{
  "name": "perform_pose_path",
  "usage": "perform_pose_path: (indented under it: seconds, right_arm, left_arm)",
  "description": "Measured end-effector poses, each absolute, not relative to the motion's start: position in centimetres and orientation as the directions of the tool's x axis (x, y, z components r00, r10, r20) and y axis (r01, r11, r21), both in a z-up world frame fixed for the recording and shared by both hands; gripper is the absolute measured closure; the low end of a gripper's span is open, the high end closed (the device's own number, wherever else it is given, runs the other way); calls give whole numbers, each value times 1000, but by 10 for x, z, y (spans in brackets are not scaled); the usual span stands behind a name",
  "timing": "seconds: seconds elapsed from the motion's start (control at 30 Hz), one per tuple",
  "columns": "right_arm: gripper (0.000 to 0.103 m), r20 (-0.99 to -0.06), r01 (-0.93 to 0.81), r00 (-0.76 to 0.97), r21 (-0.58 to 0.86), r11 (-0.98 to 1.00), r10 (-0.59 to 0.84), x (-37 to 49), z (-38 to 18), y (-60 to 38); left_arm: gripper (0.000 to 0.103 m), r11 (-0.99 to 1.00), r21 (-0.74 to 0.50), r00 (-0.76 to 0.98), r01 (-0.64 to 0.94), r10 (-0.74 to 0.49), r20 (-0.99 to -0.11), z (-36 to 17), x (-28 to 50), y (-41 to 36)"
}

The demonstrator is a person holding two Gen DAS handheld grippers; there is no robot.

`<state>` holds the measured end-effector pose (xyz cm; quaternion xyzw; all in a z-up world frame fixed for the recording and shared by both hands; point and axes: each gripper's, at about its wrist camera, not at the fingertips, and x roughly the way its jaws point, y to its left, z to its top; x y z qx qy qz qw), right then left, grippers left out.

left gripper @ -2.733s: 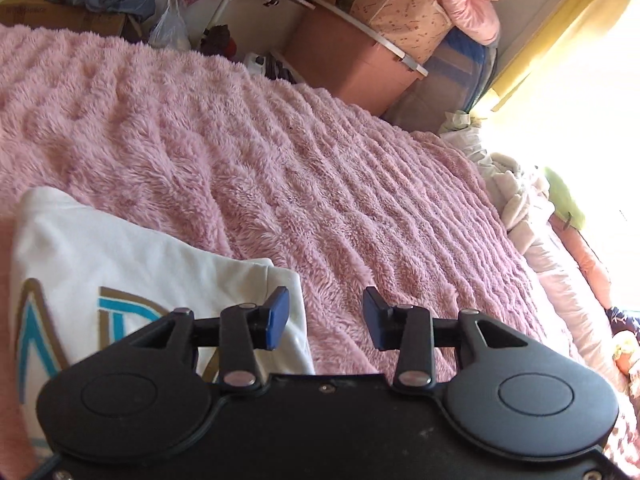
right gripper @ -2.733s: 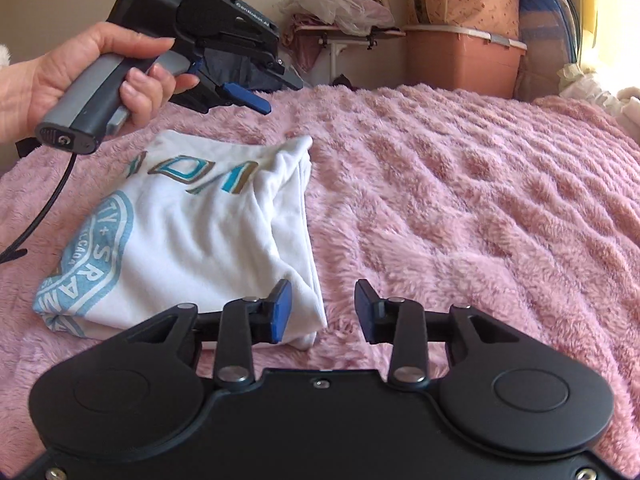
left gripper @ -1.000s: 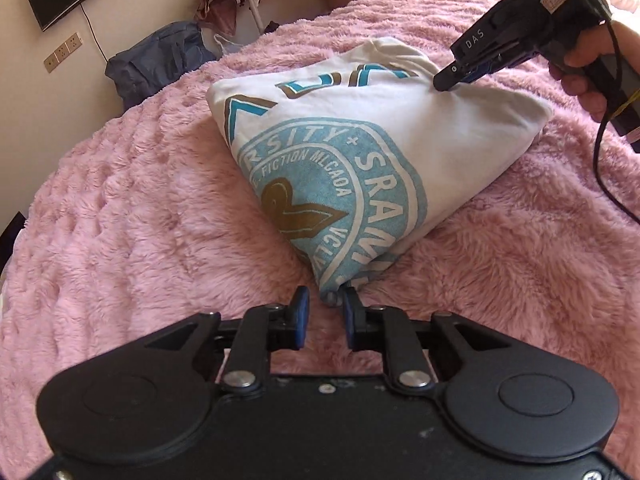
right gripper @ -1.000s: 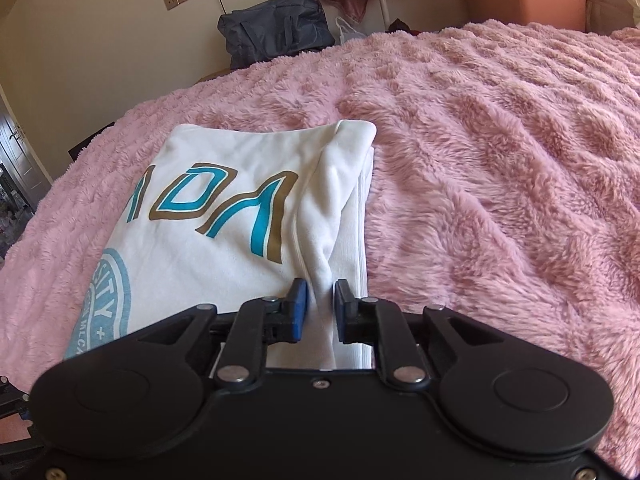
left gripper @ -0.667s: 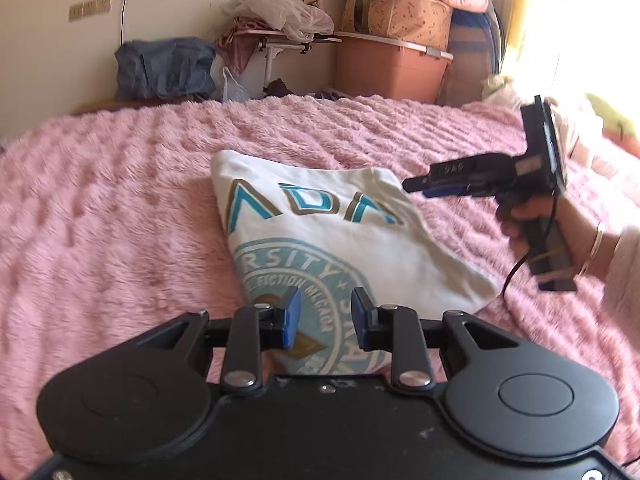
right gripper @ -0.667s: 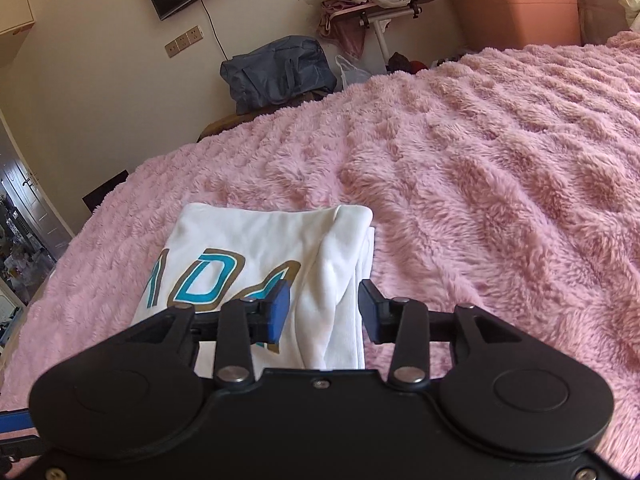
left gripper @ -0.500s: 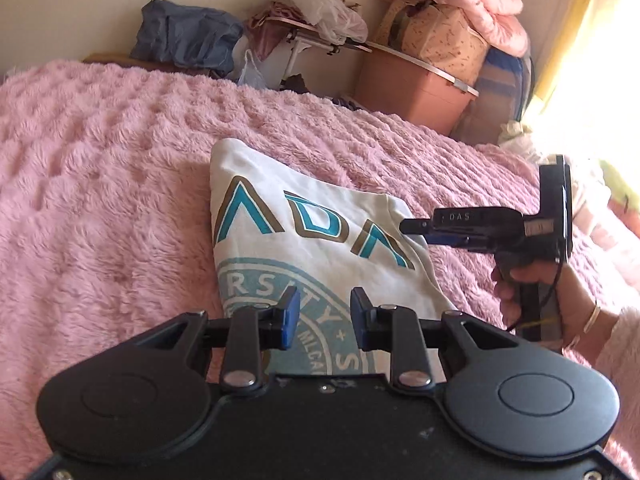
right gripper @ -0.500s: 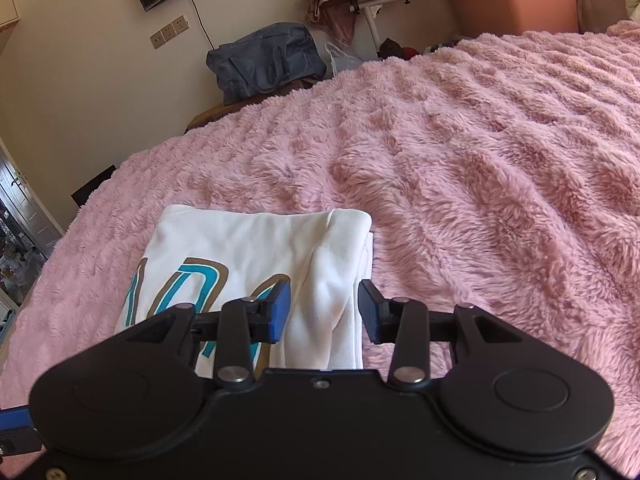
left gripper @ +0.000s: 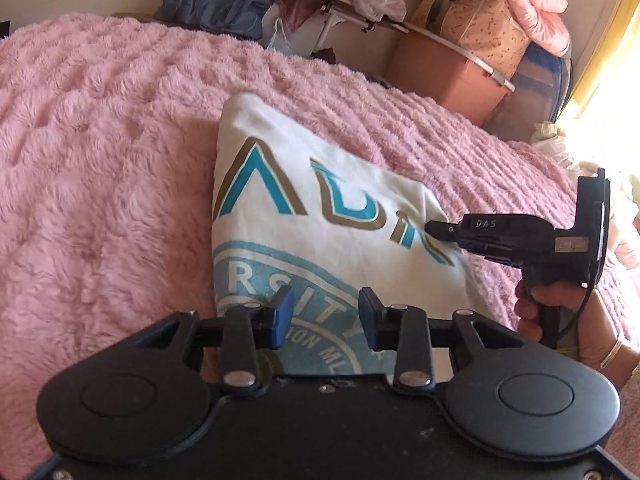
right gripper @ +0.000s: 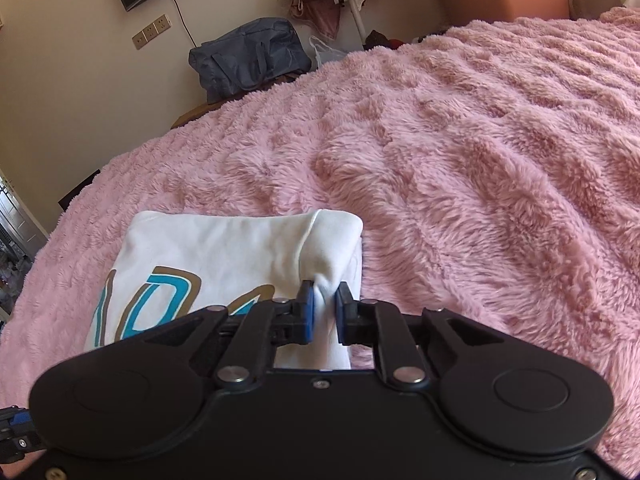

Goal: Fold small clothes
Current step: 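Pinch the bundle edge again with the right tool, then open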

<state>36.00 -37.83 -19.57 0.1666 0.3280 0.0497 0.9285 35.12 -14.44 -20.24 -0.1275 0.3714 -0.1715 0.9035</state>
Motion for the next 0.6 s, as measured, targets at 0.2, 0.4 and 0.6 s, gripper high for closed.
perform_pose_path:
  seconds: [0.2, 0.4, 0.6]
  right_arm:
    - [81, -599, 48, 769, 404, 914, 224, 359, -207, -389]
    - [76, -532, -75, 809, 327, 942, 250, 298, -163, -385]
    - [76, -535, -210, 791, 218, 953, 297, 214, -152, -358]
  left_arm:
    - [65, 893, -387, 683, 229, -431, -589, -213, 347, -134]
    - [65, 867, -430, 696, 251, -471, -543, -187, 303, -111]
    - [64, 858, -420, 636, 295, -504, -584, -191, 269, -119]
